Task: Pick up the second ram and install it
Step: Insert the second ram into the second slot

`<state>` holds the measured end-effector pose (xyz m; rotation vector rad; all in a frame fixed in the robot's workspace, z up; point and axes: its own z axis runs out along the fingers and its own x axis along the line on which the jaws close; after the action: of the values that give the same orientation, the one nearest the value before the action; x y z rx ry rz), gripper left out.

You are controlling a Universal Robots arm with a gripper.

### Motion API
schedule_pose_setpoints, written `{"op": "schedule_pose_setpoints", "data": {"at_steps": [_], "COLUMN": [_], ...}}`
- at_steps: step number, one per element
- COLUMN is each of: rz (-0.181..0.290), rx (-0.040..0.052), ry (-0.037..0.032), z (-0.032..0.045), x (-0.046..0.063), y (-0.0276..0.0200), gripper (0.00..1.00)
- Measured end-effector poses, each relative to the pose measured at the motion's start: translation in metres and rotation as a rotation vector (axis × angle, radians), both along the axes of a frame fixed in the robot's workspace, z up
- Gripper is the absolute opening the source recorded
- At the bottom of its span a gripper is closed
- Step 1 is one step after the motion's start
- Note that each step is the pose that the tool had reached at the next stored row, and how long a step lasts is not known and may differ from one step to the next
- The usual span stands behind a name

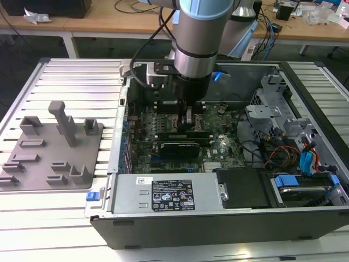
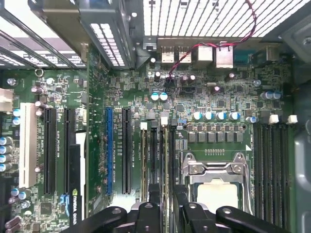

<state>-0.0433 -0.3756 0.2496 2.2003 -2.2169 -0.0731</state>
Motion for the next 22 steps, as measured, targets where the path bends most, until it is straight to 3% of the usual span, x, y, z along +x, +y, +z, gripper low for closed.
{"op": "schedule_pose_setpoints", "data": {"at_steps": [9,10,12,22], "rz": [0.000,0.000,0.000,0.000], "rx": [-0.0001,0.0000,0.0000,0.0004], "ry": [0.0001,0.0000,0.0000,0.0000], "z": [0.0006,0.0006,0.0006,0.0005], "x": [0.005,0.005,0.005,0.012], "y": [0.0000,0.0000,0.0000,0.0021], "gripper": [0.24,0.22,0.08,0.08]}}
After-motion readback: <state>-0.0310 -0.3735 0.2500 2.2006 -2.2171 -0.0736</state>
